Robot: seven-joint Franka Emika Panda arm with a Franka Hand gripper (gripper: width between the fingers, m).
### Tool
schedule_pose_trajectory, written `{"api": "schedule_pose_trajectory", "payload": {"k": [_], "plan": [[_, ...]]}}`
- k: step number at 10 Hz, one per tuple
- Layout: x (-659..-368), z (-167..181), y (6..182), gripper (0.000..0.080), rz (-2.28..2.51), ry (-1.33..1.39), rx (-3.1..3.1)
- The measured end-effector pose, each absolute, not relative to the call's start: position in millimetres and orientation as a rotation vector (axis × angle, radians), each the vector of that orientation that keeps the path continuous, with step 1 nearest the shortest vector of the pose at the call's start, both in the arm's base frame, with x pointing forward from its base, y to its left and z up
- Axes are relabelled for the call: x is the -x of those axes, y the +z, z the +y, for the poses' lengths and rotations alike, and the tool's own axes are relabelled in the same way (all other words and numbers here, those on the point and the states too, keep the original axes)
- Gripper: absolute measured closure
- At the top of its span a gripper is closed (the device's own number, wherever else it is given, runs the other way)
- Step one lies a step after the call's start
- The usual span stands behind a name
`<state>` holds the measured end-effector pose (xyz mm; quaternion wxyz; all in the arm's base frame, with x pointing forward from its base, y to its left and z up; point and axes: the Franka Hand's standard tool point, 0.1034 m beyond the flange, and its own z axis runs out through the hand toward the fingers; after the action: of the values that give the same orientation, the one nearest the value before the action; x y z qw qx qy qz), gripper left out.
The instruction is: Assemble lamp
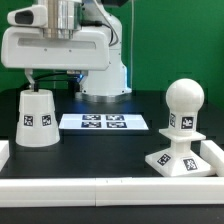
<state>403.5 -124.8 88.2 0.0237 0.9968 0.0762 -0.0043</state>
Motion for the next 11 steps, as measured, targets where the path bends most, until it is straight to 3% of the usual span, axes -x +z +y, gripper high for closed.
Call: {"api": "schedule_pose_trajectory", "payload": {"k": [5, 6, 7, 9, 10, 11], "plan": [[-399, -127, 74.8, 0.0101, 0.241, -0.041, -3.079], [-398, -127, 73.9, 0.0235, 0.243, -0.046, -3.079], [-398, -126, 73.6, 0.0235, 0.244, -0.047, -3.078], [-398, -126, 73.3, 0.0509, 0.244, -0.048, -3.078], [-398, -126, 73.1, 0.0509, 0.244, -0.049, -3.078], [-398, -126, 73.4, 0.0701, 0.245, -0.047, -3.078]]}}
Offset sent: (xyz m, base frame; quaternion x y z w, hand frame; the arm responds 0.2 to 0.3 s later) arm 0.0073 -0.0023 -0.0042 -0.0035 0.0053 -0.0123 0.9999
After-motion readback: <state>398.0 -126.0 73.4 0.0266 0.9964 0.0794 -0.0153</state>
